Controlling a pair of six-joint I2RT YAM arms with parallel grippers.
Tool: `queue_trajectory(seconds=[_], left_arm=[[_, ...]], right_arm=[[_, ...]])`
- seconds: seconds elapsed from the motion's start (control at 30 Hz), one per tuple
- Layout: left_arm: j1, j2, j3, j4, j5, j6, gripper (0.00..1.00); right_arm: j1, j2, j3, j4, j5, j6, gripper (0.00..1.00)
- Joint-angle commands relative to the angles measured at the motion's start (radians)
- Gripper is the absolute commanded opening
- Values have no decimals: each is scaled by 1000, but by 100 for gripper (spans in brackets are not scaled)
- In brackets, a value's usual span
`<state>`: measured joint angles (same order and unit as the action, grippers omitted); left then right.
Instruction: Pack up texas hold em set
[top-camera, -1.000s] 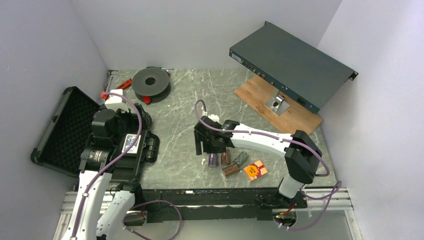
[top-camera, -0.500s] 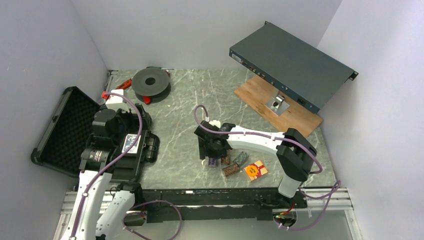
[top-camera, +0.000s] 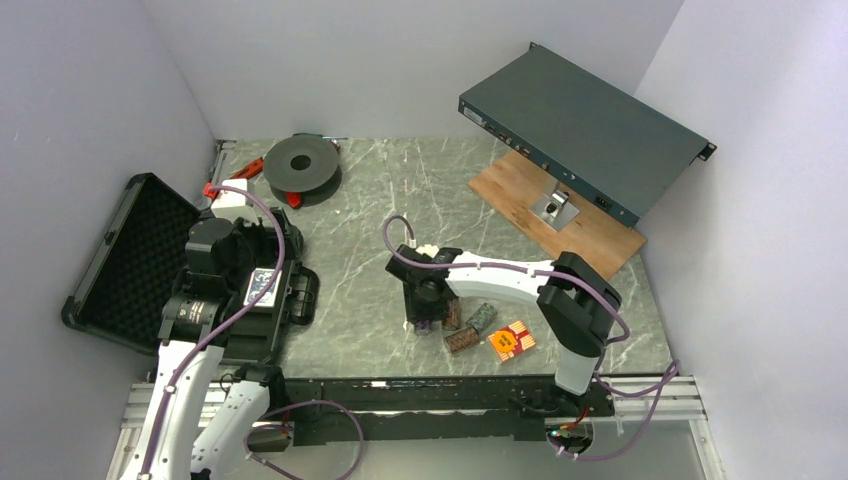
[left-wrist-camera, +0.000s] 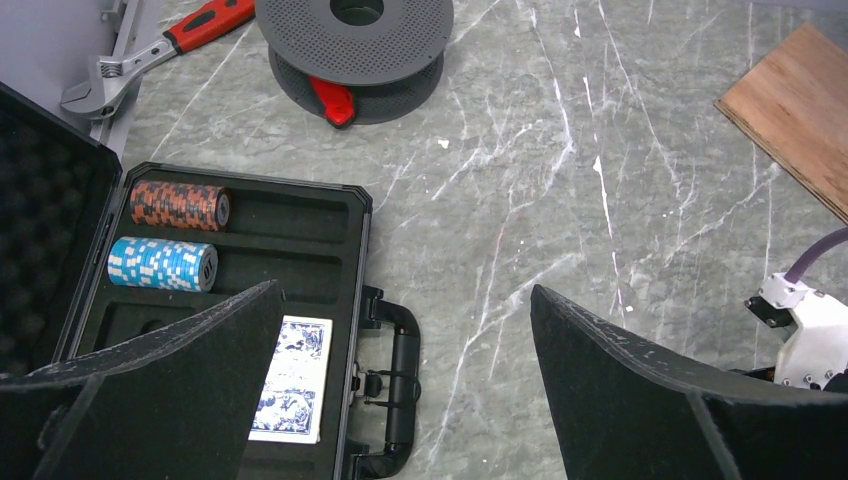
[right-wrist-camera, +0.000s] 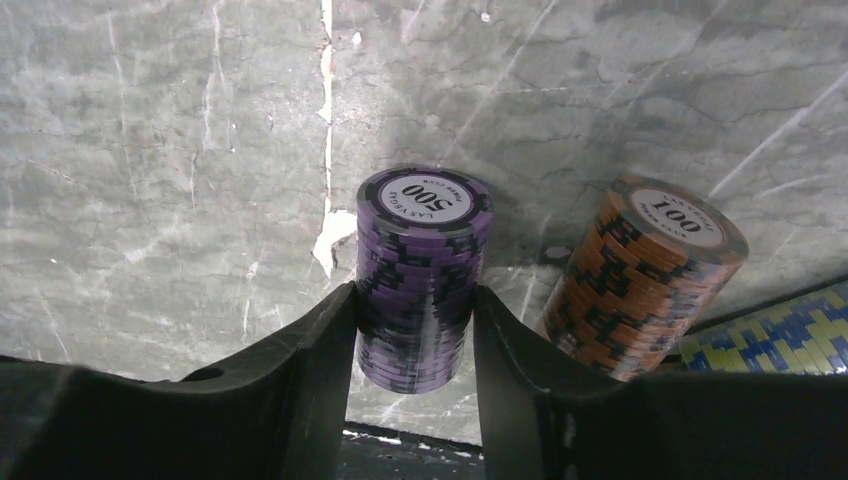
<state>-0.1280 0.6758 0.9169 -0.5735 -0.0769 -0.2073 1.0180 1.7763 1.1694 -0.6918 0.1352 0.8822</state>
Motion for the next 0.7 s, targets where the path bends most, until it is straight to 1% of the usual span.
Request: queue_trajectory(seconds=[0.0,0.1,0.23,0.37,0.43,0.53,0.67], left_arm=[[-5,-12,31,4,-15,-7,100],[-5,-14,31,4,-15,-6,100],[-5,-13,30,4,-14,-7,100],[-5,-13,30,4,-15,-6,100],[-5,-11,30,4,-15,-8,100],[-5,-9,30,4,-15,-7,100],[-5,-6,30,4,-17,-7,100]], right_arm=[[-1,28,40,22,-5,-37,38],[-1,52,78,50,-15,-128,34],[1,111,187,77,-52,-341,30],[2,152,263,101,-35,-513,28],[3,160,287,123,-22,-604,28],[5,174,299,164,-13,-697,29],[7,212,323,152,15,-751,33]])
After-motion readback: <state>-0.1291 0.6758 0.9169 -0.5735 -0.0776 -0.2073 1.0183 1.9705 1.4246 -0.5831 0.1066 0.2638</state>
